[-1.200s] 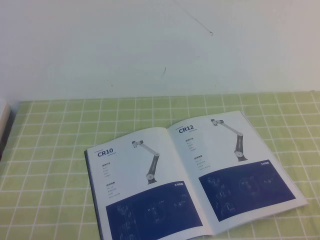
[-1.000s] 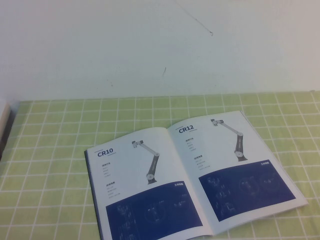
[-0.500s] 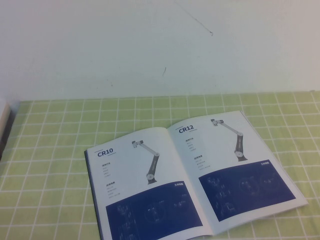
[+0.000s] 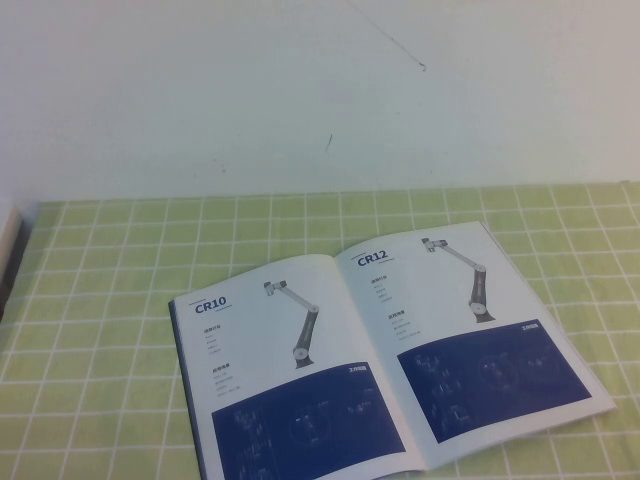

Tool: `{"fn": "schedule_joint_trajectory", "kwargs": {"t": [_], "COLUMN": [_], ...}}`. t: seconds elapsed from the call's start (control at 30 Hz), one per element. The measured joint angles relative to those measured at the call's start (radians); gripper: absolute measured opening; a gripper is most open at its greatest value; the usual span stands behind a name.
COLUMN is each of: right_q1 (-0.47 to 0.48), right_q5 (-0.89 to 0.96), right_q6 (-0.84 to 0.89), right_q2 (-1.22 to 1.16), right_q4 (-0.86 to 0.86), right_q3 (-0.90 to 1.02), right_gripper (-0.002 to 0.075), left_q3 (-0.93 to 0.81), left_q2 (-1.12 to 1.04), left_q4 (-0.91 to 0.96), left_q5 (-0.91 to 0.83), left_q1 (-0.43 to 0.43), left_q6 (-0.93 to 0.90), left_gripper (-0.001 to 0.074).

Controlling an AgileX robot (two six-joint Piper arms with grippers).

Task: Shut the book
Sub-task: 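Close the open booklet and leave it lying on the table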

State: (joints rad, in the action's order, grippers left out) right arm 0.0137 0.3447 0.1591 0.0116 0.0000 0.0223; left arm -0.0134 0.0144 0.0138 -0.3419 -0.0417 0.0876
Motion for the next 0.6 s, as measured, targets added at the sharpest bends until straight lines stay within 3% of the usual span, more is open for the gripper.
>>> {"fn": "schedule_joint_trajectory", "kwargs": {"t": [0.13,0.23,0.43,0.6], "right_q1": [0.000,0.000,0.000,0.000], "right_q5": [-0.034,-0.166,-0.670,-0.966], "right_q6": [0.000,0.002,0.002,-0.001], "right_q2": [0.000,0.000,0.000,0.000], "right_q4": [0.000,0.000,0.000,0.000], "right_q3": [0.002,0.007,0.007,0.007], "right_gripper": [-0.0001,-0.0001,-0.0001,-0.0001], "left_q3": [0.000,-0.008,-0.008,-0.008], "left_q2": [0.000,0.000,0.000,0.000], "left_q4": [0.000,0.008,0.014,0.017], "left_q5": [0.018,0.105,0.525,0.870], "left_q1": [0.000,0.000,0.000,0.000], "left_q6": [0.000,0.000,0.000,0.000], "left_gripper": [-0.0004,-0.0004,-0.0004,-0.0004]}}
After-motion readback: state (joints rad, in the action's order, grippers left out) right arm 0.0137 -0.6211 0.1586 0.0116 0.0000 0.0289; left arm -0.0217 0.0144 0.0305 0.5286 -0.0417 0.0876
